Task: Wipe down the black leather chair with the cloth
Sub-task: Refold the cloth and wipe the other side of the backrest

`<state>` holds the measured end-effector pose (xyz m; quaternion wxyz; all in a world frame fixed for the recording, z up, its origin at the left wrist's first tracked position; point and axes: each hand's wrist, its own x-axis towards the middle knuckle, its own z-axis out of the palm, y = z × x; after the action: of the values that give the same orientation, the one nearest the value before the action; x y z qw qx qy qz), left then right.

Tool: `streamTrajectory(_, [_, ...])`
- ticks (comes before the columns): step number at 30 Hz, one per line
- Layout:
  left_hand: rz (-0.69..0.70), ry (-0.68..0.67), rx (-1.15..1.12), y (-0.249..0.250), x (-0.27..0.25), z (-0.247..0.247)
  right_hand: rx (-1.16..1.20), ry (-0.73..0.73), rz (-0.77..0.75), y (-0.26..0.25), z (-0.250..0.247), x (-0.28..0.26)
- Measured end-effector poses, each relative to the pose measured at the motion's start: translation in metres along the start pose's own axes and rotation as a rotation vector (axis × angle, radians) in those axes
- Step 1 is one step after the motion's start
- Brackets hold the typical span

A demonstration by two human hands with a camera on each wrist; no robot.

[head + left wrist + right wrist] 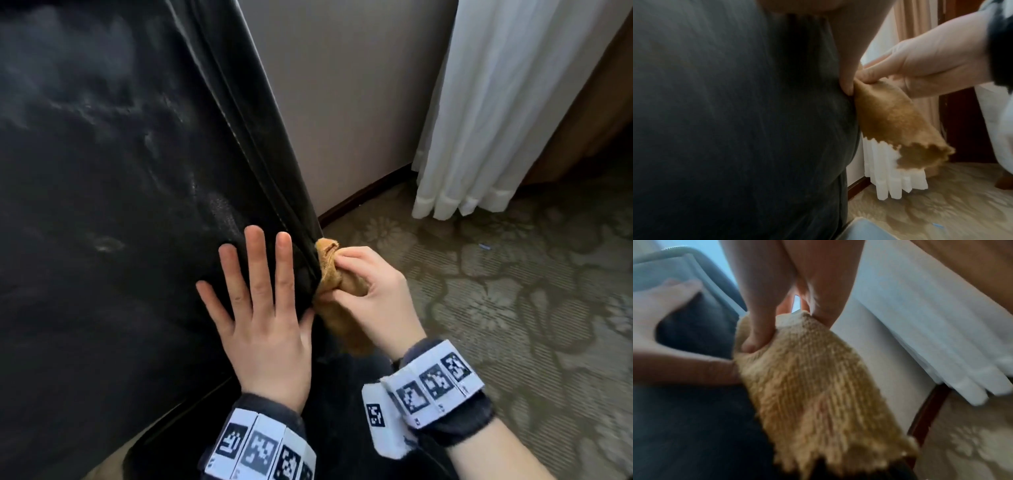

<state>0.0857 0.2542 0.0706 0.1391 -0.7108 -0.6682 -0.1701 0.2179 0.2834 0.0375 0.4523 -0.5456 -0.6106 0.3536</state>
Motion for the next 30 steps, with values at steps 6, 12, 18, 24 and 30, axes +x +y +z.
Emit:
streamTrajectory(6, [-0.029, 0.044, -0.014, 0.004, -0.011, 0.007, -0.014, -0.006, 0.033, 0.046, 0.010, -0.005])
streamTrajectory(12, [-0.016, 0.068, 0.005, 0.002, -0.014, 0.009, 0.084, 0.073, 0.113, 0.047, -0.011, -0.017])
streamTrajectory(18, [-0.039, 0.084, 0.023, 0.003, -0.013, 0.014, 0.037, 0.098, -0.059, 0.041, 0.016, -0.010])
streamTrajectory(24, [-0.020, 0.099, 0.039, 0.001, -0.016, 0.013, -0.098, -0.111, 0.200, 0.113, 0.031, -0.031])
streamTrajectory(30, [-0.033, 0.111, 0.048, 0.000, -0.019, 0.020, 0.118, 0.019, 0.431, 0.115, 0.024, -0.032])
